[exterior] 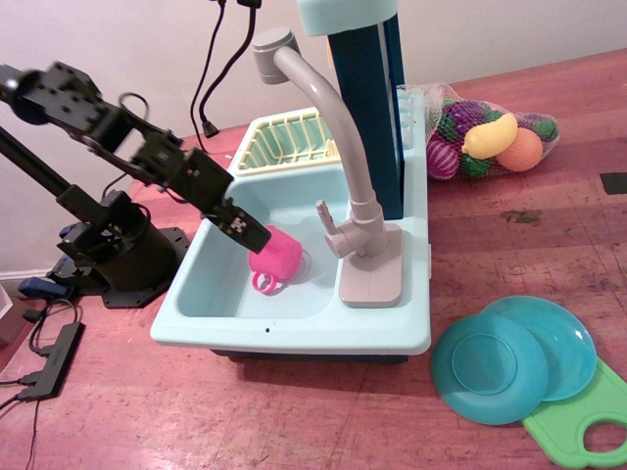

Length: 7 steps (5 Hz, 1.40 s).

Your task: Flip cup upright

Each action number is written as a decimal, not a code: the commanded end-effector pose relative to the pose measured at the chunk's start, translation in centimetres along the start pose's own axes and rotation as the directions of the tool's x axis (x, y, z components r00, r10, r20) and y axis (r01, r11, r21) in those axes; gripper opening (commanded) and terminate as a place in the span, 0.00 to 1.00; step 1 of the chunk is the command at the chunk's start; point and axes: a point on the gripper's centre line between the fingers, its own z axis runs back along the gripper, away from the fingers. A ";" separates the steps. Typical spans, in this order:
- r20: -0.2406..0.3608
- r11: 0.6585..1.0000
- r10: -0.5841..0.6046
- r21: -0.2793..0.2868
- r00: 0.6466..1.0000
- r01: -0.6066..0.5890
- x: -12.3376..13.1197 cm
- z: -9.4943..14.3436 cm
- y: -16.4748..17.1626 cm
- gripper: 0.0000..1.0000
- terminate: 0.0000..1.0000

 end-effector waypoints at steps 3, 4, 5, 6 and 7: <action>-0.013 0.998 -0.041 0.036 0.999 0.041 1.3 -1.5 -0.2 0.00 0.00; -0.049 0.995 -0.084 0.058 0.995 0.087 1.8 -1.4 -1.7 0.00 0.00; -0.067 0.993 -0.099 0.060 0.993 0.103 1.4 -1.4 -2.4 0.00 0.00; -0.132 0.985 -0.142 0.084 0.981 0.153 1.0 -1.3 -3.2 0.00 0.00; -0.217 0.968 -0.181 0.131 0.959 0.212 0.4 -0.4 -3.4 1.00 0.00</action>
